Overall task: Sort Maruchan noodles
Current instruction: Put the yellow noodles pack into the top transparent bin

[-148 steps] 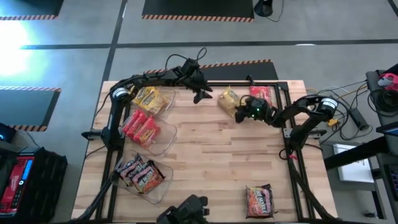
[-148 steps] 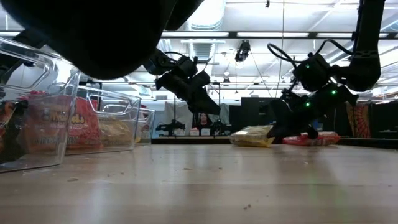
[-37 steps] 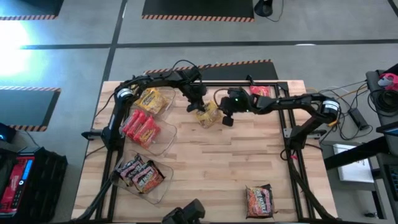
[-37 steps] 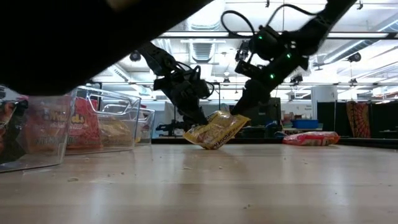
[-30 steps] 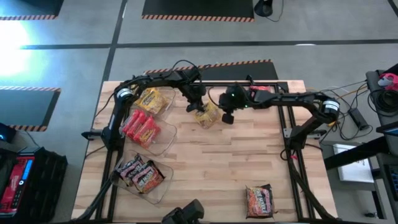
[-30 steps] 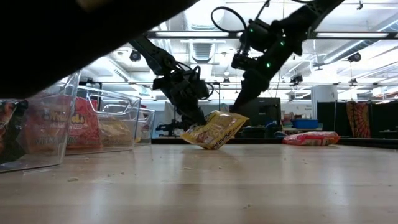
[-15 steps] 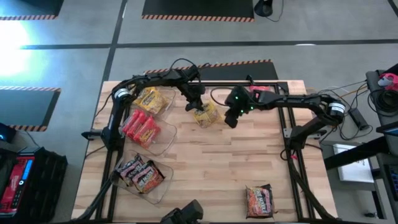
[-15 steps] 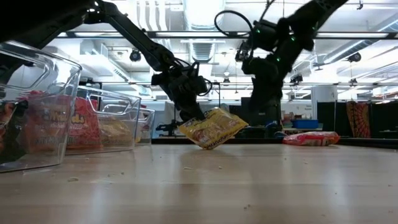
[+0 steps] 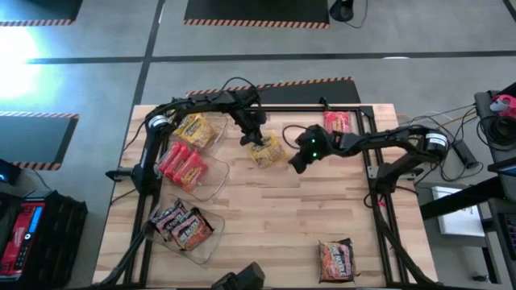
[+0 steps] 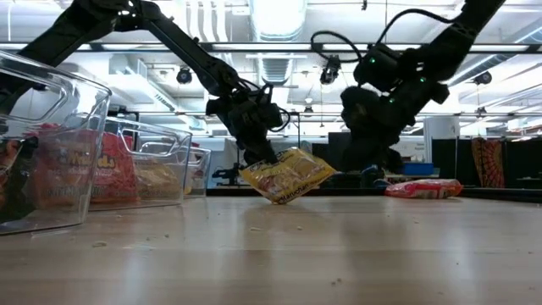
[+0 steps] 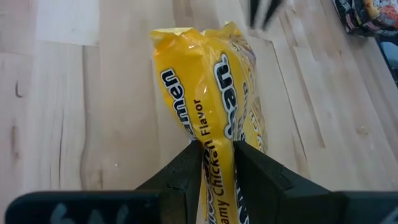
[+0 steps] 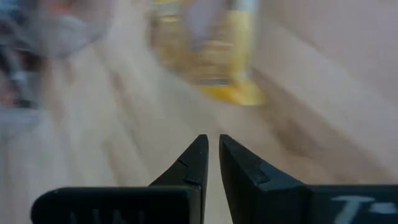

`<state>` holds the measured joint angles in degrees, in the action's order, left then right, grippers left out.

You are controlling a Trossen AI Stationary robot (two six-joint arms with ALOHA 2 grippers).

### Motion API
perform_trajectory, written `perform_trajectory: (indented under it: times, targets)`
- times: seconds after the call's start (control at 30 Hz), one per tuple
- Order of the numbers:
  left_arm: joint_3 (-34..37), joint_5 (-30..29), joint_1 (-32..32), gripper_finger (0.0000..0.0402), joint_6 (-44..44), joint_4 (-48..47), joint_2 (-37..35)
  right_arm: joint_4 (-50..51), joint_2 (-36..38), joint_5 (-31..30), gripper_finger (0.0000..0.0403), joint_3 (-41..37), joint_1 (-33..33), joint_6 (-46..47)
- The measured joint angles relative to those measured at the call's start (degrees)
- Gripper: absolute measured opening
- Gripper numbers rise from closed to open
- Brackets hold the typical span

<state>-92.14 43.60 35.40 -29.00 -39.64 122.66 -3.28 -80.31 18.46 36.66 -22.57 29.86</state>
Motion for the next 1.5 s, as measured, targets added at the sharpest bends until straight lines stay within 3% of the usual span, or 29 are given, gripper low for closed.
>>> perform_trajectory:
  times: [0.33, 0.7, 0.97, 1.5]
  targets:
    - [0.0, 0.0, -0.5, 0.0079, 1.5, 0.8, -0.3, -10.9, -5.9, -3.2, 0.0028, -1.3, 2.2, 0.4]
    - [0.0, 0.1, -2.2, 0.0079, 1.5, 0.8, -0.7, -26.6, -17.5, -4.0, 0.0028, -1.3, 2.2, -0.1]
    - [0.0, 0.0, -3.0, 0.0082, 5.7, -0.5, -0.7, -28.8, -19.4, -6.3, 0.0028, -1.3, 2.3, -1.4]
    - [0.0, -0.7, -4.3, 0.0192, 16.9, 2.6, -0.5, -28.3, -19.5, -8.7, 0.0028, -0.6, 2.3, -8.2]
